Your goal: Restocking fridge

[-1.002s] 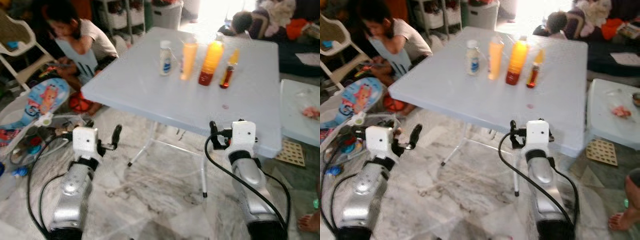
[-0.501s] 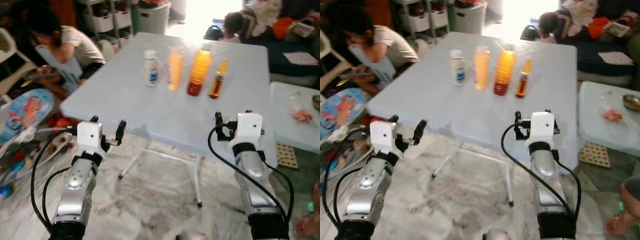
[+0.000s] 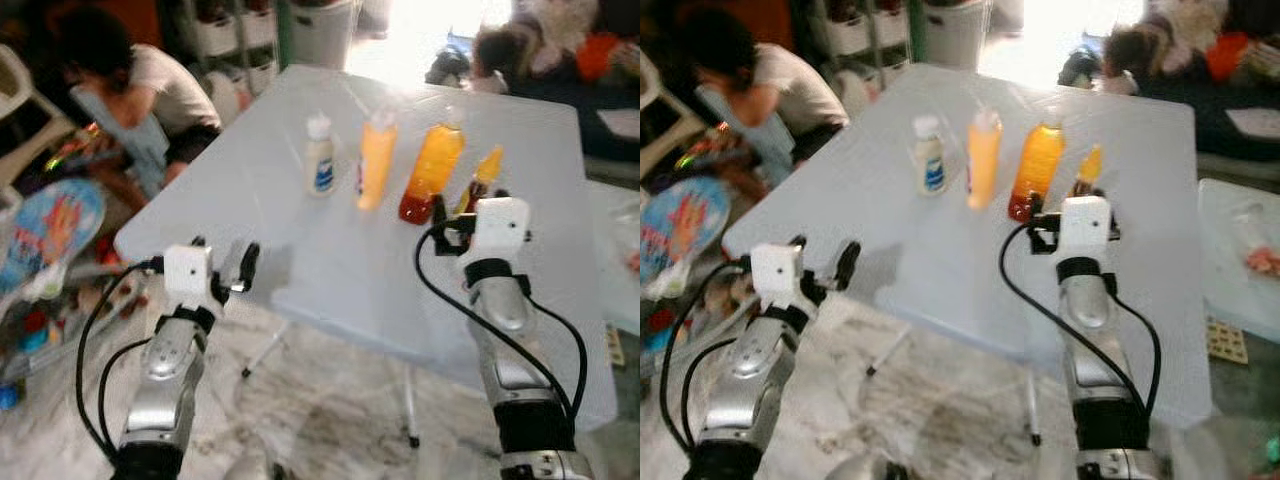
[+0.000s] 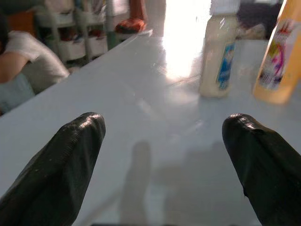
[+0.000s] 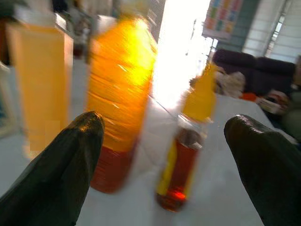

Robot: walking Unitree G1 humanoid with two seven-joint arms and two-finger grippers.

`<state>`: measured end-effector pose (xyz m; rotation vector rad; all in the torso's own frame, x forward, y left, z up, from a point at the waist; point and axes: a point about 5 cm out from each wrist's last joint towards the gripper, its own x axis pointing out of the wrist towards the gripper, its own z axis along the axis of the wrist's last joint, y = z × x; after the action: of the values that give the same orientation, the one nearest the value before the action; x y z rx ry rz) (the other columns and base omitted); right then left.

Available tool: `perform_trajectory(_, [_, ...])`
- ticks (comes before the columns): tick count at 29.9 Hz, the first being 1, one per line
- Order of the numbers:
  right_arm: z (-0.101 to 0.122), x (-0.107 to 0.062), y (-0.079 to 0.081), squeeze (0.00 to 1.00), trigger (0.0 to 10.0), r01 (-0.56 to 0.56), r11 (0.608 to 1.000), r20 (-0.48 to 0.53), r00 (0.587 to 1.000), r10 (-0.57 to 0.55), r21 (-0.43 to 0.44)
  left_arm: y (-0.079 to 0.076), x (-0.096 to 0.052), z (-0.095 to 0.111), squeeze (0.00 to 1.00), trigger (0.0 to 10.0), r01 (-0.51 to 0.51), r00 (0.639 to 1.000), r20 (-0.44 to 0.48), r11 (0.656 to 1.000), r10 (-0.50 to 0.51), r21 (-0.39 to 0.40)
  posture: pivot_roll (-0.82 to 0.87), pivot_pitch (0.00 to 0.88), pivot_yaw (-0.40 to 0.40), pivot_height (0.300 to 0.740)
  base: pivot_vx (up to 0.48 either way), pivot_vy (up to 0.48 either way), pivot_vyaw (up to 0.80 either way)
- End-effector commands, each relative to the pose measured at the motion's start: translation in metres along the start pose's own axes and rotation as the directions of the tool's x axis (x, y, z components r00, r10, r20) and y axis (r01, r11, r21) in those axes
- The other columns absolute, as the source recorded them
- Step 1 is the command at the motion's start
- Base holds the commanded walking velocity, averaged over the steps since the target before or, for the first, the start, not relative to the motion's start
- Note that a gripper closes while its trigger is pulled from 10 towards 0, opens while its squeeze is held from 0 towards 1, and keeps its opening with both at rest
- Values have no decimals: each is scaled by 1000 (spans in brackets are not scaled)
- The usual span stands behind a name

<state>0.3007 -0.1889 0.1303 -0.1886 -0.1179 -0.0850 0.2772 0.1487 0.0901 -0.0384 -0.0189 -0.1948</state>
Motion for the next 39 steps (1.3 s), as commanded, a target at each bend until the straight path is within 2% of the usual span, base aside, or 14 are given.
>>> perform_trajectory(1, [-2,0,-6,0,10000,15,1000,-6,1000,-15,-9,-5,0,-2,0,10000,12,1000,-9,1000,-12,3,-56,0,1,740,0,450,0])
perform_trajectory(4, [-1,0,-6,0,10000,14,1000,-3,1000,-14,-12,-5,2,2,0,10000,15,1000,22,1000,-15,15,-58,0,3,740,0,0,0])
perform_trajectory(14, [-3,-1,-3,0,10000,9,1000,0,1000,-9,-21,-7,2,1,0,10000,22,1000,14,1000,-22,15,-56,0,3,740,0,0,0])
perform_trajectory(19, [7,7,-8,0,10000,45,998,40,998,-44,-38,-9,3,4,0,10000,42,999,24,999,-42,14,-56,0,9,740,0,0,0])
perform_trajectory(28, [16,20,-13,0,10000,70,997,61,996,-72,25,-10,3,7,0,10000,80,996,39,997,-79,-2,-48,0,14,740,35,0,0])
perform_trajectory(39, [8,11,-1,0,10000,41,998,38,998,-43,42,-11,2,6,0,10000,85,996,34,996,-85,-8,-43,0,14,740,300,360,-788])
